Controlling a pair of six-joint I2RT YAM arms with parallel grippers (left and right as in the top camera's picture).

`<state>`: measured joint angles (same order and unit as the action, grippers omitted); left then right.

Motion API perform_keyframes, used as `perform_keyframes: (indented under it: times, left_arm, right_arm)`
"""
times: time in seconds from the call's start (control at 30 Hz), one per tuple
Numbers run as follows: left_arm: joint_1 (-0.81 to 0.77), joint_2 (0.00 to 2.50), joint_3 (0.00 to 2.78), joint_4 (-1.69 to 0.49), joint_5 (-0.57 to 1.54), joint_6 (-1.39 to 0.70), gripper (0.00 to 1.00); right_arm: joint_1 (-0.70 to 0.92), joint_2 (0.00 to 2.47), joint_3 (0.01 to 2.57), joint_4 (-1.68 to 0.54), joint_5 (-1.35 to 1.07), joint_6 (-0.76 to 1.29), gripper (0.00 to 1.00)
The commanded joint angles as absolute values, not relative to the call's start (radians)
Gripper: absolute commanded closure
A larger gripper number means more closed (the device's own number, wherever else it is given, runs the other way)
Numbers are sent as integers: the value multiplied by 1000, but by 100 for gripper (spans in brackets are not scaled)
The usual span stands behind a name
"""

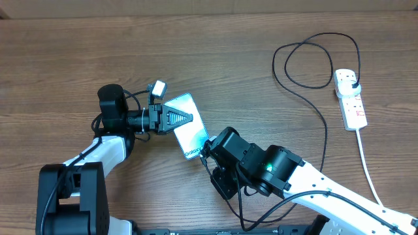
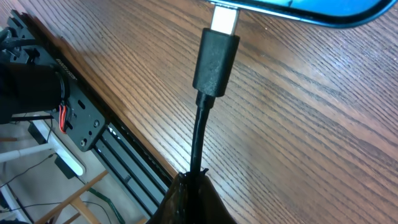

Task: Plug charger to phone and switch on socket

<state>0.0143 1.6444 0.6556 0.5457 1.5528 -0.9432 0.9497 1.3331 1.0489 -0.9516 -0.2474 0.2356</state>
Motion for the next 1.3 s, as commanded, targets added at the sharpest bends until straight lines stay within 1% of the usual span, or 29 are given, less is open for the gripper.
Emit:
perform_keyframes:
  times: [0.0, 0.43, 0.57, 1.27]
  left_arm:
    - [8, 1641, 675, 547, 1583, -949, 96]
    - [-8, 1641, 675, 547, 1582, -863, 96]
    - [-6, 1641, 675, 548, 1582, -863, 96]
    - [-7, 1641, 675, 546, 1583, -921, 96]
  right_arm:
    - [946, 1332, 1048, -931, -241, 238, 96]
    - [947, 1332, 1048, -933, -241, 238, 96]
    - [947, 1332, 1048, -952, -282, 238, 96]
    - [946, 1332, 1048, -937, -262, 237, 96]
